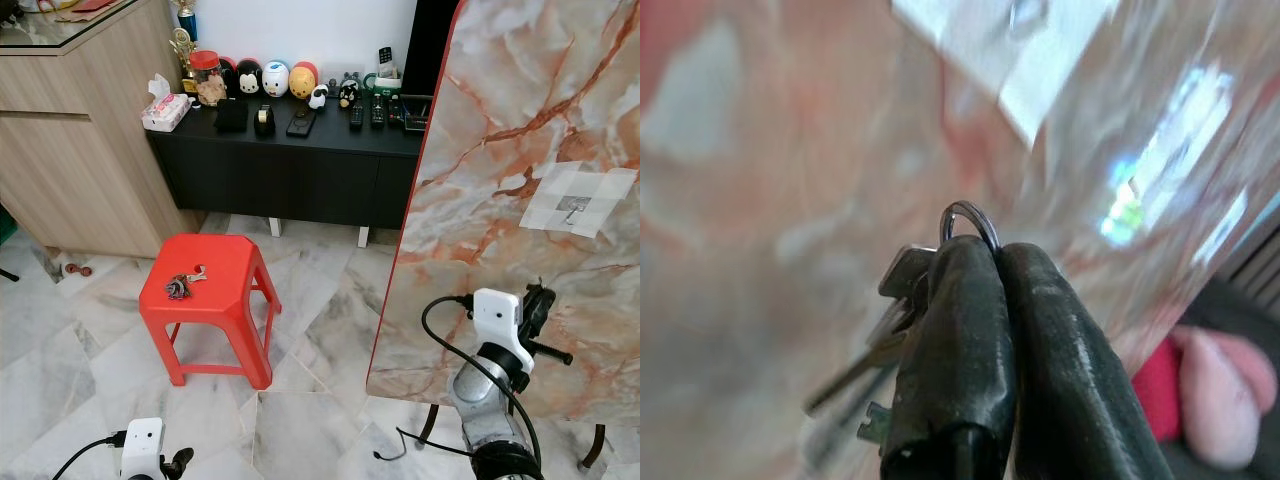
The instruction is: Hang keys on a hook
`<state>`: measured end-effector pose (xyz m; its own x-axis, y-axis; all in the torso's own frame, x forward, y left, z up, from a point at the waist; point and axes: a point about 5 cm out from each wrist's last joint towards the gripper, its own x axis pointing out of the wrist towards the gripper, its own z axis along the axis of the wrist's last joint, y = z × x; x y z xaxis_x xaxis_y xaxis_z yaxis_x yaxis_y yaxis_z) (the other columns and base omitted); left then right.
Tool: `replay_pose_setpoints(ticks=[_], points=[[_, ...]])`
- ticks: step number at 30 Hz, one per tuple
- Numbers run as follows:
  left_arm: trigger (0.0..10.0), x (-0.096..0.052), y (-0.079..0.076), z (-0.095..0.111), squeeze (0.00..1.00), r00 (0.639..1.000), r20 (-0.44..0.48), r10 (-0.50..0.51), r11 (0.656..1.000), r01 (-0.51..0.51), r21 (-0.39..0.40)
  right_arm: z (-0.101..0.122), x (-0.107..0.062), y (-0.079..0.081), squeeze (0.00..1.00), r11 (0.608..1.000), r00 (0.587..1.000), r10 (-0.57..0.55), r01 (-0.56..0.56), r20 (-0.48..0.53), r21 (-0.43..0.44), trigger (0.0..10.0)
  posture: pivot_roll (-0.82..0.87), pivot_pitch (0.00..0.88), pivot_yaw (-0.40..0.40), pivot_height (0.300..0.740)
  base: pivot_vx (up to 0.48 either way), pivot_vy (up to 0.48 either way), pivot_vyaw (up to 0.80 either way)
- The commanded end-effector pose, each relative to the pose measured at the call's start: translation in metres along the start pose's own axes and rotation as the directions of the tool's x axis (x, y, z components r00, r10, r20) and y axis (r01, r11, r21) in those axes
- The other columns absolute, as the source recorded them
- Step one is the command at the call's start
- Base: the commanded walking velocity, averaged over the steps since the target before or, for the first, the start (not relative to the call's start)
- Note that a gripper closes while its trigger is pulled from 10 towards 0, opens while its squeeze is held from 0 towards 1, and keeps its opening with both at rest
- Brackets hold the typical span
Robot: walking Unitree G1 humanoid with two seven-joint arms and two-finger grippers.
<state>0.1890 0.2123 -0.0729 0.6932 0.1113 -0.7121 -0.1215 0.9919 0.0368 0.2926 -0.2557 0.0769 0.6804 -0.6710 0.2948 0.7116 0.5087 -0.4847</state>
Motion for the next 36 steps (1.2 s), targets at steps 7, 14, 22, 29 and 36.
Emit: replay_pose_setpoints(ticks=[7, 14, 22, 29, 36], points=[[10.0, -0.002, 0.001, -0.006, 0.0, 1.0, -0.025, 0.003, 1.0, -0.003, -0.012, 0.025, 0.014, -0.003, 0.0, 0.999, 0.991, -0.035, 0.038, 0.127, -0.021, 10.0, 0.09, 0.042, -0.031, 0.74, 0.0, 0.0, 0.0], [10.0, -0.002, 0.001, -0.007, 0.0, 1.0, -0.026, -0.003, 1.0, 0.002, -0.015, 0.029, 0.012, -0.002, 0.0, 0.999, 0.988, -0.038, 0.043, 0.149, -0.027, 10.0, 0.1, 0.045, -0.029, 0.74, 0.0, 0.0, 0.0], [10.0, -0.002, 0.001, -0.007, 0.0, 0.999, -0.032, -0.014, 1.0, 0.014, -0.021, 0.013, 0.009, -0.008, 0.0, 0.995, 0.997, -0.082, 0.082, -0.008, 0.05, 10.0, 0.1, 0.052, -0.026, 0.74, 0.0, 0.0, 0.0], [10.0, -0.002, 0.0, -0.008, 0.0, 0.999, -0.034, -0.017, 1.0, 0.017, -0.021, 0.013, 0.019, -0.017, 0.0, 0.986, 0.991, -0.126, 0.13, -0.048, 0.1, 10.0, 0.1, 0.053, -0.024, 0.74, 0.0, 0.0, 0.0], [10.0, -0.002, 0.0, -0.007, 0.0, 0.999, -0.031, -0.021, 1.0, 0.02, -0.023, 0.014, 0.029, -0.023, 0.0, 0.983, 0.987, -0.151, 0.156, -0.052, 0.093, 10.0, 0.1, 0.054, -0.023, 0.74, 0.0, 0.0, 0.0]])
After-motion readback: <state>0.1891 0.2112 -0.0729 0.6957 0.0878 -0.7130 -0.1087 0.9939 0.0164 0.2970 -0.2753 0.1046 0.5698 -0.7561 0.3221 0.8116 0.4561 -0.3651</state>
